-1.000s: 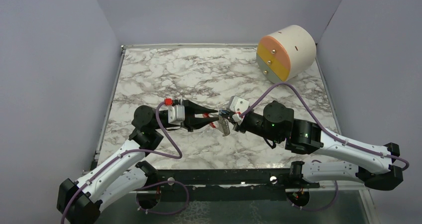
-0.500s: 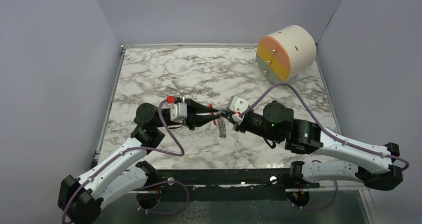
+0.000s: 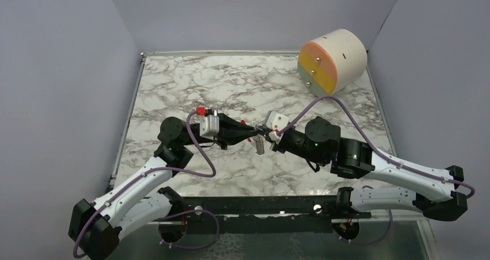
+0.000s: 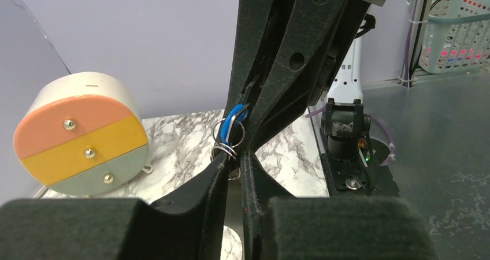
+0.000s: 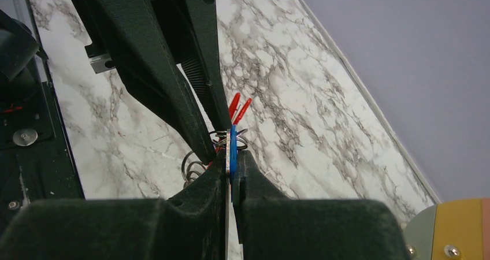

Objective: Remove the keys from the keyring

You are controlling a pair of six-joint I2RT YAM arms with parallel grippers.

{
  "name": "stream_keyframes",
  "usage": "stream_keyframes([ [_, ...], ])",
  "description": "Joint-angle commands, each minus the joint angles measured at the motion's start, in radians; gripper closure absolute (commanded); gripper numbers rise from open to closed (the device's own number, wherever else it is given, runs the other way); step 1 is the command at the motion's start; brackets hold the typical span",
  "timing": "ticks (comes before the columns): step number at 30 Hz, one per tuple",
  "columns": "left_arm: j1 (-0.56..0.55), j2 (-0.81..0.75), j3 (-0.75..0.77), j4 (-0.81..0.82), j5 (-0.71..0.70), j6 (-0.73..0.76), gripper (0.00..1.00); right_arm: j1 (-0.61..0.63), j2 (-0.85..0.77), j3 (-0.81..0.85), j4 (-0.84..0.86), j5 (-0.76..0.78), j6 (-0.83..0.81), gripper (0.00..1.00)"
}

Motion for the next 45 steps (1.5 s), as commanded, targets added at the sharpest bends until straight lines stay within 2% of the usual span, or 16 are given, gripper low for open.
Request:
stream_keyframes([
  [1,-0.001,-0.024,0.0,0.011,-0.004,0.003,0.8,0.007,-0.015,0.002,0.079,-0.016,-0.003,0.99],
  [7,-0.001,-0.052,-0.017,0.006,0.009,0.012,0.71,0.008,-0.017,-0.001,0.082,-0.013,-0.003,0.99],
  [12,-0.001,-0.065,-0.03,-0.002,0.011,0.025,0.7,0.008,-0.022,-0.001,0.082,-0.019,-0.003,0.99],
  [22,-0.001,-0.148,-0.005,-0.157,-0.135,0.144,0.7,0.008,-0.049,-0.012,0.068,-0.047,0.002,0.99],
  [27,-0.001,-0.209,0.004,-0.176,-0.166,0.168,0.65,0.008,-0.063,-0.014,0.074,-0.075,-0.002,0.99],
  [30,-0.001,-0.226,0.021,-0.177,-0.271,0.156,0.63,0.008,-0.07,-0.016,0.074,-0.101,-0.004,0.99],
  [32,-0.001,-0.214,0.033,-0.186,-0.292,0.151,0.61,0.007,-0.075,-0.019,0.077,-0.119,-0.007,0.99],
  [37,-0.001,-0.134,0.085,-0.191,-0.164,0.128,0.53,0.007,-0.088,-0.026,0.08,-0.171,-0.016,0.99],
  [45,-0.002,-0.074,0.126,-0.18,0.062,0.104,0.61,0.008,-0.146,-0.062,0.117,-0.234,-0.034,0.99],
])
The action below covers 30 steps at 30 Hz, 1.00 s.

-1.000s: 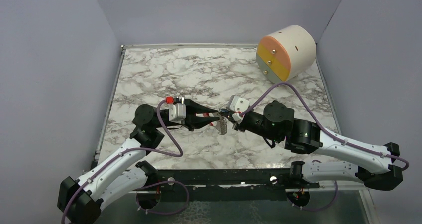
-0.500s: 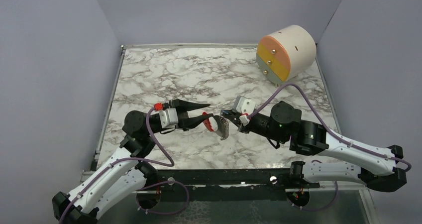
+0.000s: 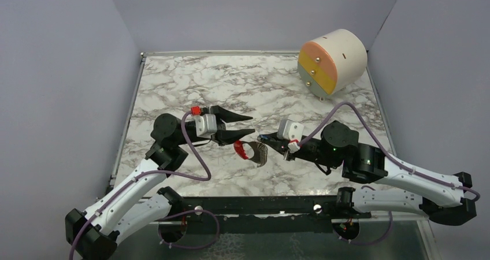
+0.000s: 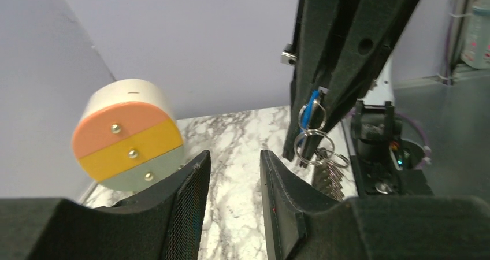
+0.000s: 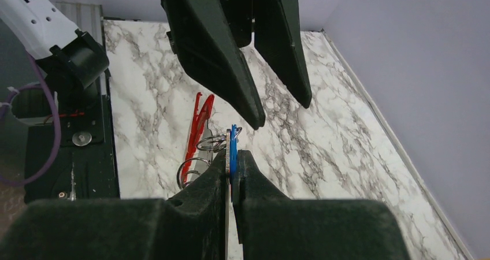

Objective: Remove the keys from the keyring

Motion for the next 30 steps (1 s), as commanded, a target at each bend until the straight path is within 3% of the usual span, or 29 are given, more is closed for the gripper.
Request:
stream_keyframes([
  [1,-0.001,-0.01,0.027,0.011,0.201,-0.006,0.62,0.006,-0.048,-0.013,0.08,-0.068,-0.02,0.99],
  [10,-0.002,-0.108,-0.016,0.032,0.295,0.038,0.62,0.006,-0.049,-0.014,0.074,-0.076,-0.024,0.99],
  [30,-0.003,0.043,0.056,0.134,0.187,-0.135,0.66,0.006,-0.035,-0.012,0.073,-0.079,-0.032,0.99],
])
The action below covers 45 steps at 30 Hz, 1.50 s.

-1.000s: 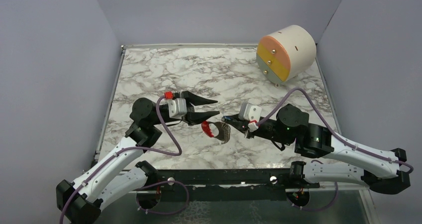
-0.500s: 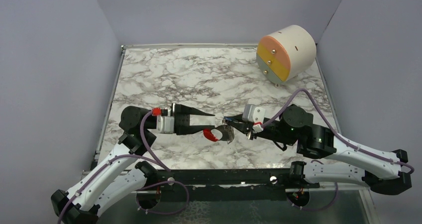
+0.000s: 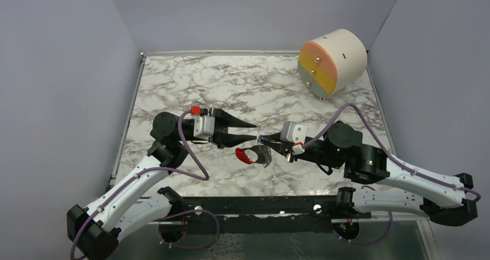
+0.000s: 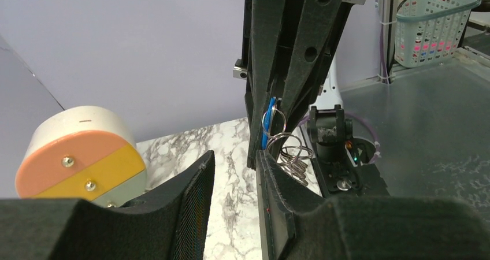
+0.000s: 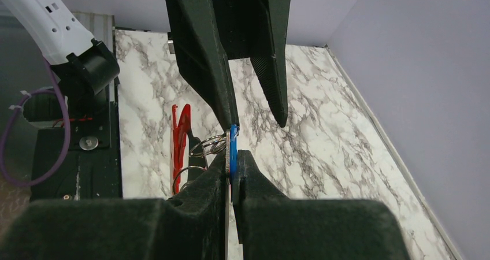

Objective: Remove the keys from the keyring

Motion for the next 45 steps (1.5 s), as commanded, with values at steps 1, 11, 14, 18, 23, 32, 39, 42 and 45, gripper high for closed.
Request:
stream_keyframes([
  [1,-0.001,-0.009,0.025,0.065,-0.024,-0.045,0.66,0.007,-0.008,0.003,0.046,-0.022,-0.011,0.99],
  [11,-0.001,-0.043,-0.006,0.068,-0.01,-0.051,0.67,0.005,-0.007,0.004,0.045,-0.022,-0.007,0.99],
  [14,-0.001,-0.051,-0.008,0.069,-0.007,-0.07,0.66,0.005,-0.008,0.002,0.046,-0.021,-0.007,0.99],
  [18,-0.001,-0.024,0.012,0.069,-0.001,-0.118,0.66,0.005,-0.008,0.003,0.048,-0.019,-0.007,0.99],
  [23,-0.001,0.022,0.025,0.069,0.01,-0.156,0.66,0.006,-0.011,0.005,0.047,-0.019,-0.008,0.99],
  [32,-0.001,0.017,0.021,0.07,0.011,-0.165,0.66,0.005,-0.008,-0.003,0.054,-0.016,-0.008,0.99],
  [39,-0.001,-0.017,-0.002,0.07,-0.024,-0.155,0.66,0.005,-0.008,-0.001,0.053,-0.018,-0.008,0.99],
  [42,-0.001,-0.033,-0.012,0.066,-0.038,-0.153,0.66,0.006,-0.01,0.0,0.049,-0.016,-0.006,0.99],
  [45,-0.002,-0.044,-0.014,0.064,-0.035,-0.157,0.66,0.005,-0.012,-0.001,0.051,-0.017,-0.004,0.99],
])
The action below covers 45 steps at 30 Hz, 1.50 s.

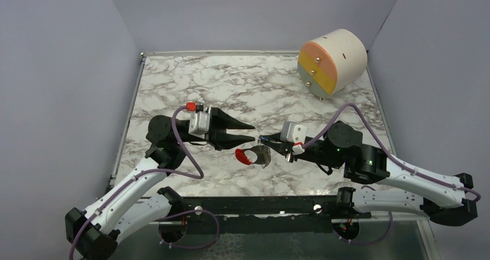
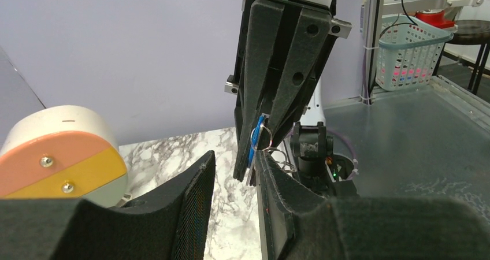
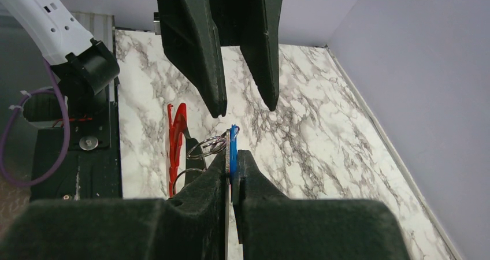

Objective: Remove the keys from the keyring

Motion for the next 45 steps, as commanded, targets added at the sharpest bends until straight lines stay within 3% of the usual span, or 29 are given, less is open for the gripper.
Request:
stream_keyframes([
  [1,-0.001,-0.025,-0.012,0.014,-0.02,-0.009,0.66,0.005,-0.012,-0.001,0.051,-0.016,-0.004,0.99],
  [45,-0.076,0.03,-0.027,0.017,-0.048,-0.05,0.69,0.006,-0.013,-0.013,0.074,-0.006,-0.006,0.99],
])
